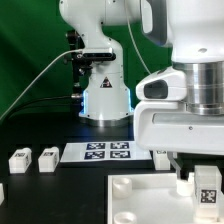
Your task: Assemble one leg
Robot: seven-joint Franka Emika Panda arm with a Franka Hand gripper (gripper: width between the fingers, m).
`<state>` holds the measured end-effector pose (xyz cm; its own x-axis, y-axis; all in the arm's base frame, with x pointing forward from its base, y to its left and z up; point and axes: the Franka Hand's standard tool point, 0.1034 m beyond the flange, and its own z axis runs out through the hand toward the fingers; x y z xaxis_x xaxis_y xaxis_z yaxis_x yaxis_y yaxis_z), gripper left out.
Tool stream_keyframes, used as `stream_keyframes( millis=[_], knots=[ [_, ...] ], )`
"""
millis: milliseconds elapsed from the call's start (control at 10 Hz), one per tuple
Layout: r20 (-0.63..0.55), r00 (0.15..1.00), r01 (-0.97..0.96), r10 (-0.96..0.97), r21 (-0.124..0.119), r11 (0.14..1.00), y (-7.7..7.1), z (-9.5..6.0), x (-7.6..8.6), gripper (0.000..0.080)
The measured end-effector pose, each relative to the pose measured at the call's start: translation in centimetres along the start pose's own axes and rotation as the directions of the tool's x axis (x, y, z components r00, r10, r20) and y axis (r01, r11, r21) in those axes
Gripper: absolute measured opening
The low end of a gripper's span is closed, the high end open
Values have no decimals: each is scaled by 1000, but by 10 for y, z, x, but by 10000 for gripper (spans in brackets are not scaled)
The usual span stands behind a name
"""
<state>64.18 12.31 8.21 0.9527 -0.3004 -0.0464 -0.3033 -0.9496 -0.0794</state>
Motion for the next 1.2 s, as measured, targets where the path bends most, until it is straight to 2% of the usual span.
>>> stream_keyframes(
  millis=[100, 300, 400, 500, 600, 800, 900, 1000, 1100, 1200],
  knots=[
    [0, 990, 140, -140, 1, 990, 5, 2, 2, 649],
    [-1, 987, 158, -158, 3, 987, 7, 2, 3, 649],
    [-1, 987, 160, -160, 3, 987, 7, 2, 3, 560],
    [-1, 987, 160, -160, 3, 987, 7, 2, 3, 375],
    [-1, 988, 152, -152, 2, 988, 7, 2, 3, 291],
    [-1, 989, 146, -146, 3, 989, 8, 2, 4, 291],
    [-4, 997, -83, 83, 21, 996, 11, 3, 4, 291],
    [-1, 965, -263, 263, 37, 964, 14, 3, 4, 291],
    [15, 885, -466, 466, 55, 883, 17, 3, 4, 291],
    [39, 749, -662, 661, 69, 746, 20, 3, 2, 291]
  ],
)
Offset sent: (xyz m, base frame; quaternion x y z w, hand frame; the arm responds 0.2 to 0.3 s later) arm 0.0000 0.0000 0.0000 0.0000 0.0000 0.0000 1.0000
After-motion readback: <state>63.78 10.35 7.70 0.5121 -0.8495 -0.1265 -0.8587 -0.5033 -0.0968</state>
